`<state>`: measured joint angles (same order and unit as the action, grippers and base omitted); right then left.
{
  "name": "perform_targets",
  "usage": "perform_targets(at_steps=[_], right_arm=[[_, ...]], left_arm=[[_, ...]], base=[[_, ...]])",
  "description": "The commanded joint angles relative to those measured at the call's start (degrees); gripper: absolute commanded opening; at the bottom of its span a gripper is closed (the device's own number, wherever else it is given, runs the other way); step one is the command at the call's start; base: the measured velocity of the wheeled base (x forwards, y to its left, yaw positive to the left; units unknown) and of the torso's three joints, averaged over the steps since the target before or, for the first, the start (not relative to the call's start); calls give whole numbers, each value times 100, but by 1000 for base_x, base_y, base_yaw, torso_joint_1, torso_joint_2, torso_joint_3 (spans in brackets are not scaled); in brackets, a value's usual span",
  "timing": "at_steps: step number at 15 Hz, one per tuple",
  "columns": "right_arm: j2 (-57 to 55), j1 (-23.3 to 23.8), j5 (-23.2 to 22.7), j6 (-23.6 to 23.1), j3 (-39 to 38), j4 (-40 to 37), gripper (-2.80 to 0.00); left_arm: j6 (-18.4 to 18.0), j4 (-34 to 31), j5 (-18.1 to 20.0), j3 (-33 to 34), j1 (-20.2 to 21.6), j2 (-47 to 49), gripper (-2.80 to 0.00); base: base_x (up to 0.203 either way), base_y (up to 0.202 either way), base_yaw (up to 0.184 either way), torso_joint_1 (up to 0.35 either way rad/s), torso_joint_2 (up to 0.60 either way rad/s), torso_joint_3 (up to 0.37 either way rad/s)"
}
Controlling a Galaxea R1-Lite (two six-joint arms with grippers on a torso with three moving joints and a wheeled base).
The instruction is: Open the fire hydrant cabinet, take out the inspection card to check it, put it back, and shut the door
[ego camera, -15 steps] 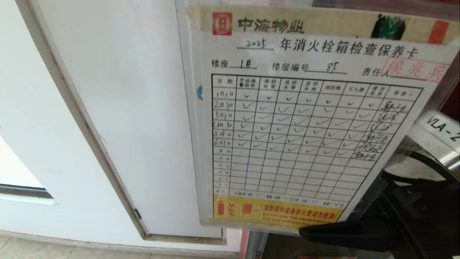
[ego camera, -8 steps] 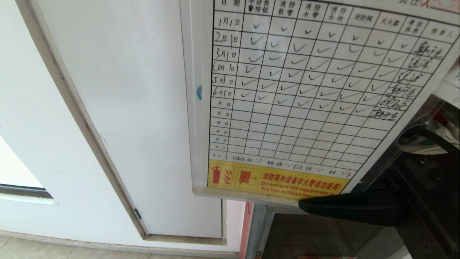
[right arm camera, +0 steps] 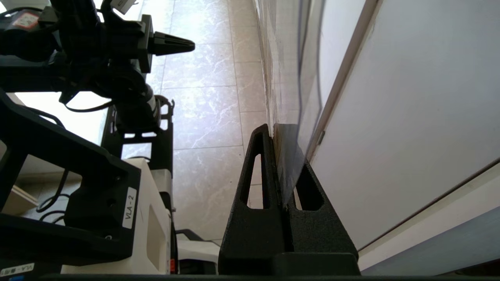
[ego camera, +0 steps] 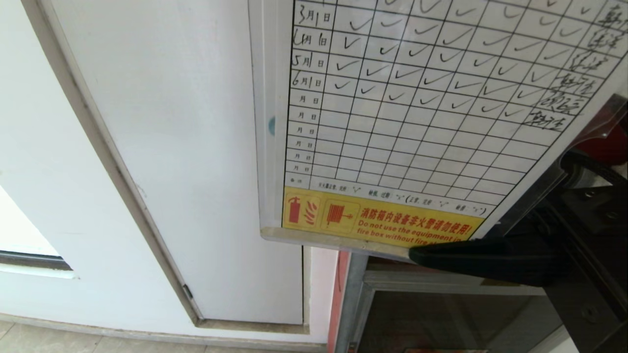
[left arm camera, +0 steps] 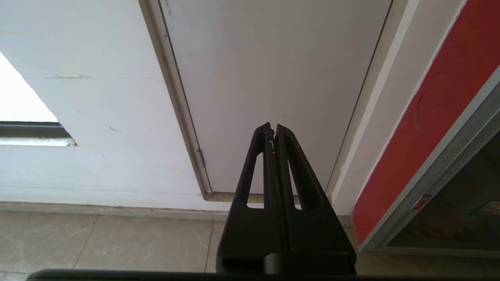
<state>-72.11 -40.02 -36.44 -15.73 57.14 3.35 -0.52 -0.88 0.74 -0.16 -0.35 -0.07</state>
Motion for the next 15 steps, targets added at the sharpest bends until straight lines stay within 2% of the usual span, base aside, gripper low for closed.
perform_targets(at_steps=[1,10,15], right_arm=[[-31,3,-21,-1,8,8,-280],[-40,30,-21,219,34,-13,-280],[-28,30,-30,825,-120,25,-280]], left_arm=[[0,0,5,-2,0,7,-280],[0,0,5,-2,0,7,-280],[0,0,5,-2,0,7,-280]], base=[[0,0,0,0,0,0],[0,0,0,0,0,0],[0,0,0,0,0,0]])
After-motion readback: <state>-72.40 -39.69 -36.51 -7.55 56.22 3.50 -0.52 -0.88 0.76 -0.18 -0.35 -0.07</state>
